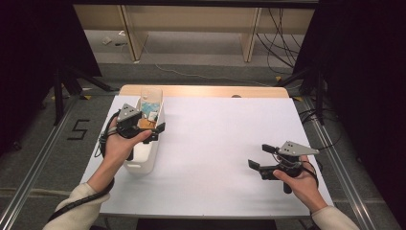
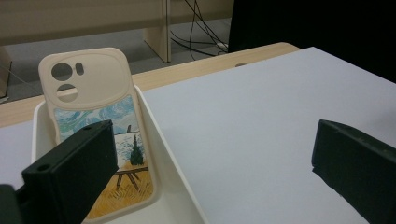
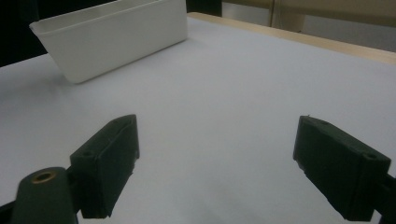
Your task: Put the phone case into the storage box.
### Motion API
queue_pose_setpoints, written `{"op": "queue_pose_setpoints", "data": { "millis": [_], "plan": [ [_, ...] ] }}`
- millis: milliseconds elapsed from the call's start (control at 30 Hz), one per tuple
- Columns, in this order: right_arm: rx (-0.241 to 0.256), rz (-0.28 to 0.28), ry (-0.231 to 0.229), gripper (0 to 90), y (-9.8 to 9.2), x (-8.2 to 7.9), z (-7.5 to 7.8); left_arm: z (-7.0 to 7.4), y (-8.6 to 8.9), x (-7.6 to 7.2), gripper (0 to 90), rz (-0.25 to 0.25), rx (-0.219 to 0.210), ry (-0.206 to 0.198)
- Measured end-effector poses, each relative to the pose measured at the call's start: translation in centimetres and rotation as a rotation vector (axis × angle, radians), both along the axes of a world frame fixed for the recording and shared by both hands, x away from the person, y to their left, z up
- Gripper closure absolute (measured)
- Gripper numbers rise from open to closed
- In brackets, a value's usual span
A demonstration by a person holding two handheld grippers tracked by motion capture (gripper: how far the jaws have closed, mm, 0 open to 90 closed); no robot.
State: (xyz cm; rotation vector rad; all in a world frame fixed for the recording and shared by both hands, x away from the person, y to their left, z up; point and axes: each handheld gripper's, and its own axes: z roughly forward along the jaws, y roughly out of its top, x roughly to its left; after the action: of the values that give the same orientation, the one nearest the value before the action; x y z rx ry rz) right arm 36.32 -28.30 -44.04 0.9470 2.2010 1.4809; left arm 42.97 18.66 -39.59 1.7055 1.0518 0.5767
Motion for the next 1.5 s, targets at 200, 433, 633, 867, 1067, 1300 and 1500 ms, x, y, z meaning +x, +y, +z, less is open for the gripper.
{"op": "queue_pose_setpoints", "data": {
  "millis": [200,433,633,867,1067,1300,1500],
  "plan": [
    [-0.001,0.0,0.003,15.4,0.0,0.0,0.0,-0.1,0.0,-0.8,0.0,-0.004,-0.009,-0.018],
    [-0.001,0.0,0.002,15.4,0.1,0.0,0.0,-0.4,0.1,-1.7,0.0,-0.026,-0.017,-0.031],
    [0.001,-0.002,0.003,15.3,0.0,0.0,0.0,-0.6,0.0,-2.3,0.0,-0.038,-0.017,-0.037],
    [-0.001,-0.001,-0.001,15.4,0.0,0.0,0.0,-0.8,0.1,-2.7,0.0,-0.039,-0.011,-0.047],
    [-0.001,-0.002,0.001,15.4,0.0,0.0,0.1,-0.9,0.3,-3.3,0.0,-0.044,-0.008,-0.055],
    [-0.003,-0.002,-0.002,15.4,0.0,0.0,0.1,-1.4,0.3,-3.8,0.0,-0.054,-0.004,-0.051],
    [-0.001,-0.001,-0.003,15.4,0.0,0.0,0.1,-1.6,0.5,-4.1,0.0,-0.064,-0.009,-0.056]
  ]
}}
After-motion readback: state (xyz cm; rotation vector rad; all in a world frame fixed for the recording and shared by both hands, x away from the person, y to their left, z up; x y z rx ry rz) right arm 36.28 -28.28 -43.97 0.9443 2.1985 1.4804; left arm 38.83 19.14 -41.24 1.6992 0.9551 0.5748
